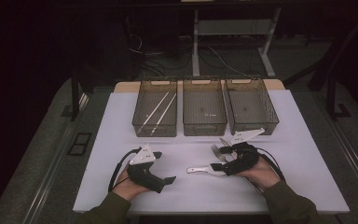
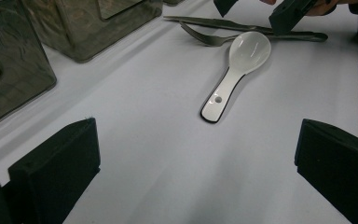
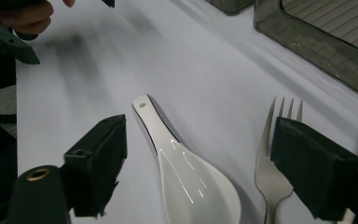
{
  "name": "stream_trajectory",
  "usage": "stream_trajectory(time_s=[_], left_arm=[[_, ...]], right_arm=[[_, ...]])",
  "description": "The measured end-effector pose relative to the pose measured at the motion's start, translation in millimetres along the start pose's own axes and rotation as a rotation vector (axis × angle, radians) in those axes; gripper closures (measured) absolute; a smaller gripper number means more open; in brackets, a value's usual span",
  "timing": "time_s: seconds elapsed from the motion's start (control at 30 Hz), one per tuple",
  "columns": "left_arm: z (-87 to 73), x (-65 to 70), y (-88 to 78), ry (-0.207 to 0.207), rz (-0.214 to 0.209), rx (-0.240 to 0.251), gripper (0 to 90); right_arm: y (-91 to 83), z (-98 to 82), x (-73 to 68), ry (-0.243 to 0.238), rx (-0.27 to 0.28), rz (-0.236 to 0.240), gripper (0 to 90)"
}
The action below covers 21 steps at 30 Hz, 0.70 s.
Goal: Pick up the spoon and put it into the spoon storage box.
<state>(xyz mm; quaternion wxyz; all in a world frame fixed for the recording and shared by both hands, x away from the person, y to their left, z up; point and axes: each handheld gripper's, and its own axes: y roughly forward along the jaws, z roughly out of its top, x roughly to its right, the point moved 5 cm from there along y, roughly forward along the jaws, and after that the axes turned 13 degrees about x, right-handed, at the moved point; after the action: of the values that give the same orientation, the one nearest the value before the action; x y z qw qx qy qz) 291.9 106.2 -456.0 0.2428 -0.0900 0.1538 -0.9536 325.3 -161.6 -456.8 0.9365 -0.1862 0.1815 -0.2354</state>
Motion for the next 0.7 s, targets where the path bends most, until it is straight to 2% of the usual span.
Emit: stream_trajectory(time_s=[0.23,0.7], left_arm=[[0.3,-0.3,-0.6,0.002,0.001,0.001,0.0],[0.8,-0.4,-1.6,0.004,0.001,0.004,0.0]], right_arm=[[1.0,-2.3,0.2,-0.007,-0.019,-0.007,26.7],[2.8,-13.0,2.7,-0.031,-0.099,-0.032,39.7]])
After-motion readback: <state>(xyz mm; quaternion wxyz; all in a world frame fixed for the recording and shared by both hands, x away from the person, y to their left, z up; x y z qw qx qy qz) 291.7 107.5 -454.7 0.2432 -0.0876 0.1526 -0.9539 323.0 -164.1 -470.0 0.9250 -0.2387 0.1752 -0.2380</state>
